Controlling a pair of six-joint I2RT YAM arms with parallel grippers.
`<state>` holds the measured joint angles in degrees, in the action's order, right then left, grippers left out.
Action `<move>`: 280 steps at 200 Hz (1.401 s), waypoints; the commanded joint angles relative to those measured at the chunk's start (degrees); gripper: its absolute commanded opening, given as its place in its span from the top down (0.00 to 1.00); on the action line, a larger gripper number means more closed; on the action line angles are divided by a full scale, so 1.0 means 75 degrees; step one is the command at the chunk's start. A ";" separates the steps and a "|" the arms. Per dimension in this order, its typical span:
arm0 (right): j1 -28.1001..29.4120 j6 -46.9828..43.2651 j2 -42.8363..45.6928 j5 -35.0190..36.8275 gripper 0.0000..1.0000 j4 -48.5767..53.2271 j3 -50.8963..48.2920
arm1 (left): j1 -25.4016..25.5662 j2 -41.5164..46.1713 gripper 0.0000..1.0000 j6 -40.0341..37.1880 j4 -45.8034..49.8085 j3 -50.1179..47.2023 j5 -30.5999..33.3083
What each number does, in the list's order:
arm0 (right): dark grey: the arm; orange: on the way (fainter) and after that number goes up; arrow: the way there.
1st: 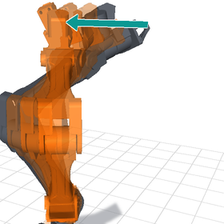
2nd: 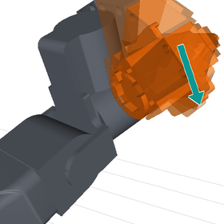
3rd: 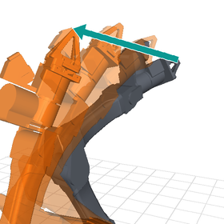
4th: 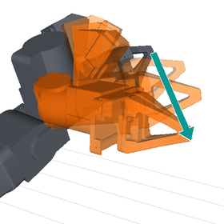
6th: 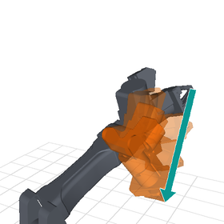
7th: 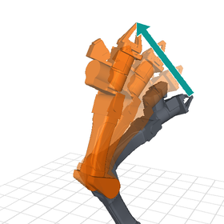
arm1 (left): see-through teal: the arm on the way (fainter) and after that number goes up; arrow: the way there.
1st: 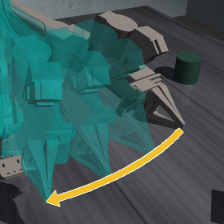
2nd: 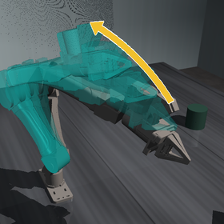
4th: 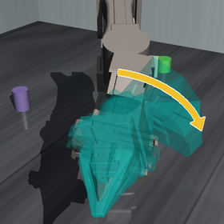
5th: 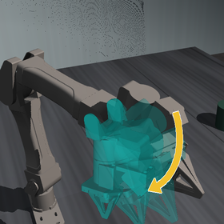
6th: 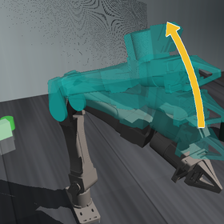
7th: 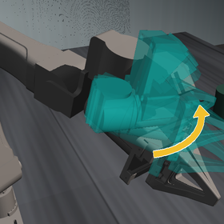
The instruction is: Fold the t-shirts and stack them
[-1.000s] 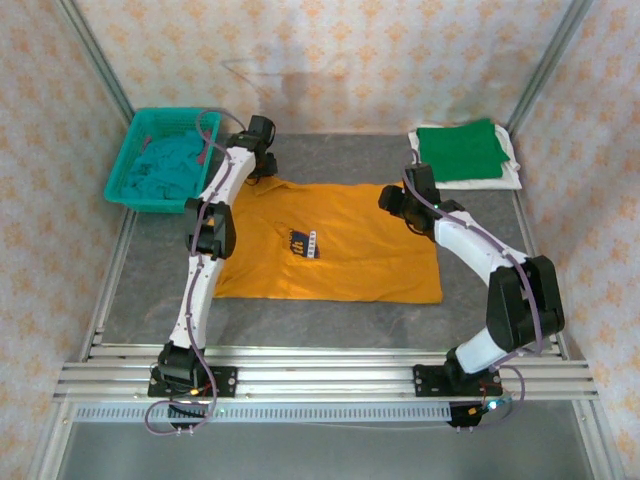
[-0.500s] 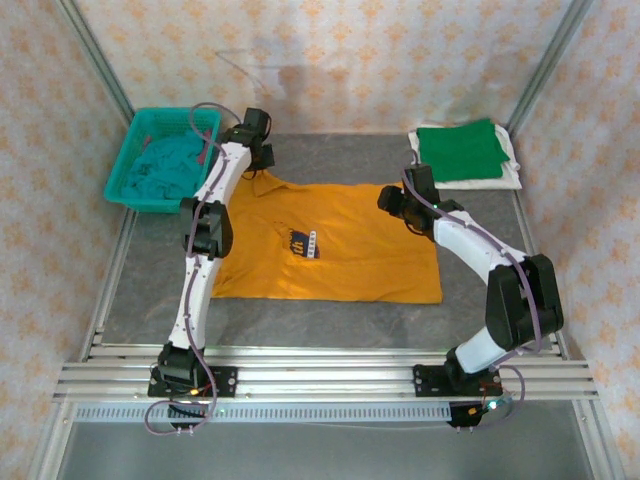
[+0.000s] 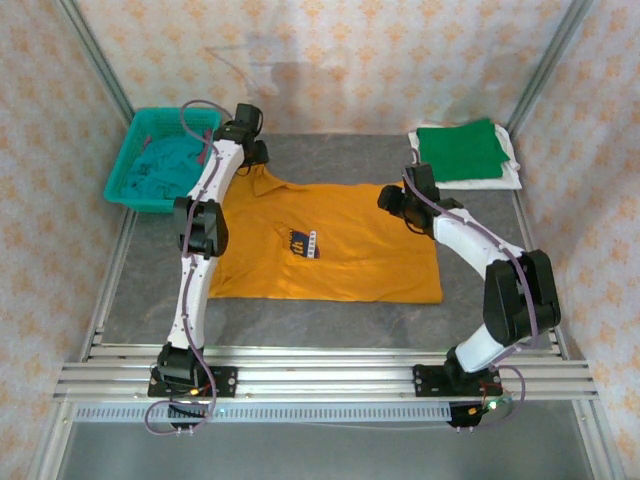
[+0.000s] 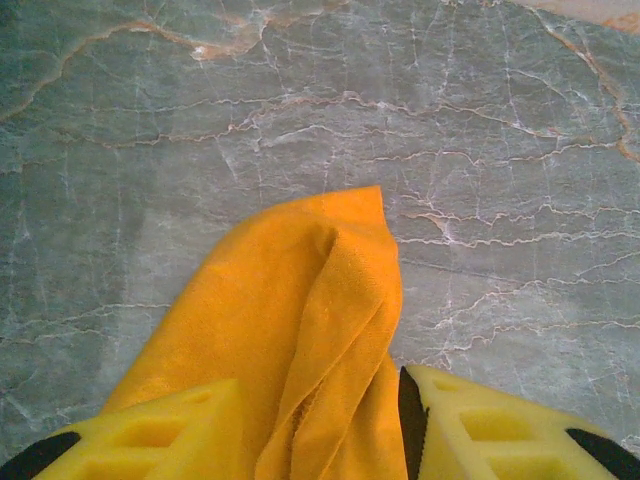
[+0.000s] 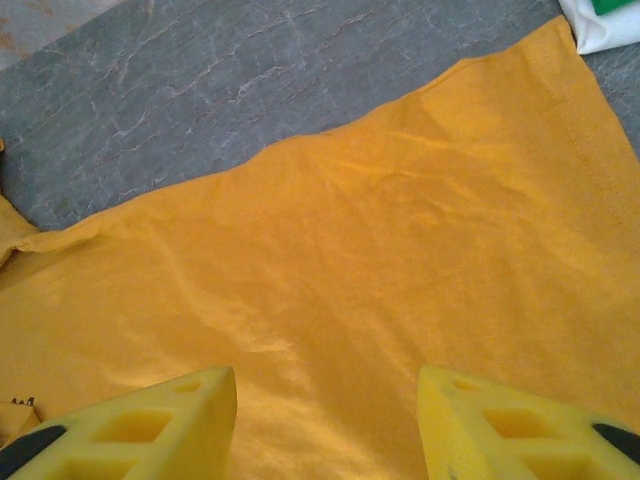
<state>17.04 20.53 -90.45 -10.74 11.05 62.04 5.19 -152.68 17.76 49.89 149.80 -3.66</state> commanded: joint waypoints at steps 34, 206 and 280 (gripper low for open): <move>-0.0041 0.0120 0.0026 -0.0097 0.49 -0.0073 0.0259 | 0.0039 -0.0384 0.49 0.0054 -0.0177 -0.0027 -0.0479; -0.0044 0.0285 -0.0163 -0.0338 0.49 -0.0347 0.0165 | 0.0066 -0.0279 0.79 0.0379 0.0018 0.0180 -0.0426; -0.0036 0.0299 -0.0207 -0.0383 0.49 -0.0359 0.0142 | 0.0052 -0.0045 0.91 0.0503 0.0089 0.0174 -0.0532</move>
<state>17.04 22.41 -91.57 -13.56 9.72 62.28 5.32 -156.70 20.64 49.52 149.95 -7.14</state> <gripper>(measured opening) 0.514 0.096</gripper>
